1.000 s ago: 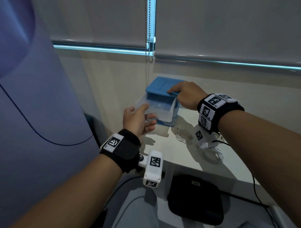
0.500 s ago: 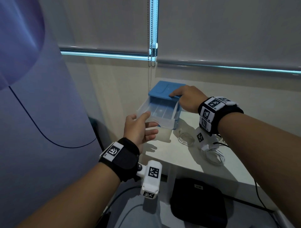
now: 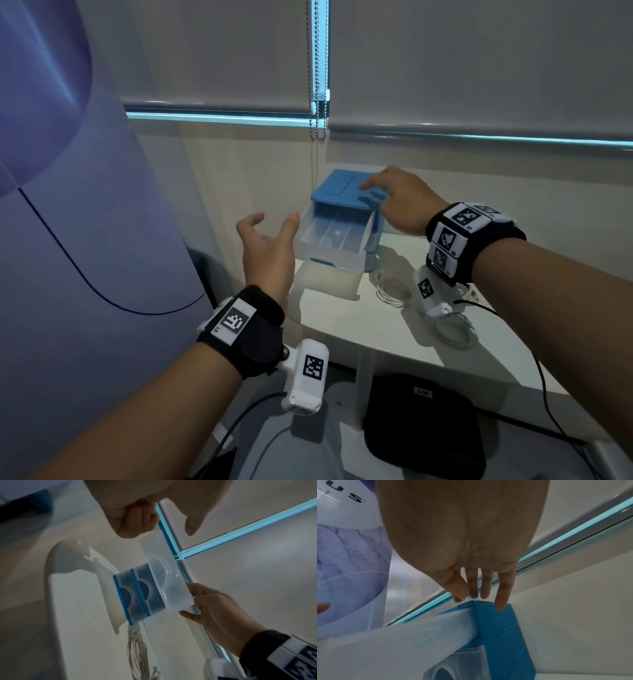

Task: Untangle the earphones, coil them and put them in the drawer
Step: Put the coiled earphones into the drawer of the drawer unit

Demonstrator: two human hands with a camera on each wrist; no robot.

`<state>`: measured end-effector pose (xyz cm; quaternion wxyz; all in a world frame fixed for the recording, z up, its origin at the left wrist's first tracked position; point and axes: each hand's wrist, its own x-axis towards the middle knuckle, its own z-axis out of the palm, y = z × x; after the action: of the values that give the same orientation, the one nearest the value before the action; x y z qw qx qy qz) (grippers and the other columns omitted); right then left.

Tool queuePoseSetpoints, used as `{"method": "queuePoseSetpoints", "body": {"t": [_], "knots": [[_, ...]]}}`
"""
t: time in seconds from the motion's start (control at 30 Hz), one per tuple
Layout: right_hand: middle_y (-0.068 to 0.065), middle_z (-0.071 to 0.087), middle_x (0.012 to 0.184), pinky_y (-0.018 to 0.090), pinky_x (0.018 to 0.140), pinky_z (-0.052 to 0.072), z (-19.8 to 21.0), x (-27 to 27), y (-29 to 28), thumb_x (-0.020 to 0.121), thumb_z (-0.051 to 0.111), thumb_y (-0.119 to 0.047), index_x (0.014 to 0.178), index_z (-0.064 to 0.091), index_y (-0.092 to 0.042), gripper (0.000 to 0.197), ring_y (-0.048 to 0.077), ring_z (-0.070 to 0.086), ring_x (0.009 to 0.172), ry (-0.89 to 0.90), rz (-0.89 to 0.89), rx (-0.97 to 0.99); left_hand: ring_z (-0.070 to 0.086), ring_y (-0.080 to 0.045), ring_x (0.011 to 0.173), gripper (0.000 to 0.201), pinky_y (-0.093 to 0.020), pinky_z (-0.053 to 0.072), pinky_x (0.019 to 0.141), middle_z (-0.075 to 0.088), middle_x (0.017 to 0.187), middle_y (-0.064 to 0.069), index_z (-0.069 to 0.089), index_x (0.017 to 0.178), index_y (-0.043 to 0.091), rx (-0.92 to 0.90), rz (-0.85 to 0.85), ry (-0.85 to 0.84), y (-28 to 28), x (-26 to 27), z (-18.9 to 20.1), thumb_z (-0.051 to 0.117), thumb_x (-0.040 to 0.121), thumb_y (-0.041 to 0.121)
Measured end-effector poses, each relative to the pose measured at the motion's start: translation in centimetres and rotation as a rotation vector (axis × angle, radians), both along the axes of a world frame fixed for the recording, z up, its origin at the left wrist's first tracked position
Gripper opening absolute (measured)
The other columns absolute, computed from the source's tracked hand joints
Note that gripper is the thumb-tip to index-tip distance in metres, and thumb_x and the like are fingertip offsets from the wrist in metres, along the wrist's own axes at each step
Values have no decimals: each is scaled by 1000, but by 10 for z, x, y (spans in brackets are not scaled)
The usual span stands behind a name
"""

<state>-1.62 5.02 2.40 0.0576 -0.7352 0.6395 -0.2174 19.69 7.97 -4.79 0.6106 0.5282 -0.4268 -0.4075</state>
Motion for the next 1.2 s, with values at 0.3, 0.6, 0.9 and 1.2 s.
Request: {"method": "queuePoseSetpoints", "body": {"t": [0.3, 0.6, 0.9, 1.2], "knots": [[-2, 71, 95, 20, 68, 44, -5, -79, 33, 95, 62, -9, 112, 74, -17, 22, 16, 66, 87, -17, -42, 124, 51, -10, 64, 8, -22, 45, 62, 56, 70, -2, 69, 87, 13, -399, -477, -392, 20, -65, 39, 65, 92, 9], [3, 73, 111, 22, 71, 48, -57, -146, 67, 95, 68, -19, 120, 71, -19, 25, 22, 69, 97, 9, -171, 395, 70, -21, 81, 16, -28, 53, 69, 73, 88, -2, 76, 96, 15, -117, -844, -984, 2, -169, 16, 65, 93, 27], [7, 56, 141, 25, 91, 34, -85, -141, 53, 95, 68, -33, 144, 55, -23, 51, 24, 54, 127, 165, -107, 364, 59, -23, 82, 28, -27, 40, 58, 64, 87, -3, 59, 81, 13, -2, -780, -1588, -34, -227, -13, 71, 88, 38], [-6, 64, 78, 23, 60, 39, -88, -142, 33, 86, 72, -9, 81, 68, -23, 15, 21, 59, 85, 279, -92, 397, 68, -24, 88, 28, -28, 46, 64, 73, 95, -5, 74, 99, 15, 29, -806, -1618, -45, -240, -24, 82, 78, 31]]}}
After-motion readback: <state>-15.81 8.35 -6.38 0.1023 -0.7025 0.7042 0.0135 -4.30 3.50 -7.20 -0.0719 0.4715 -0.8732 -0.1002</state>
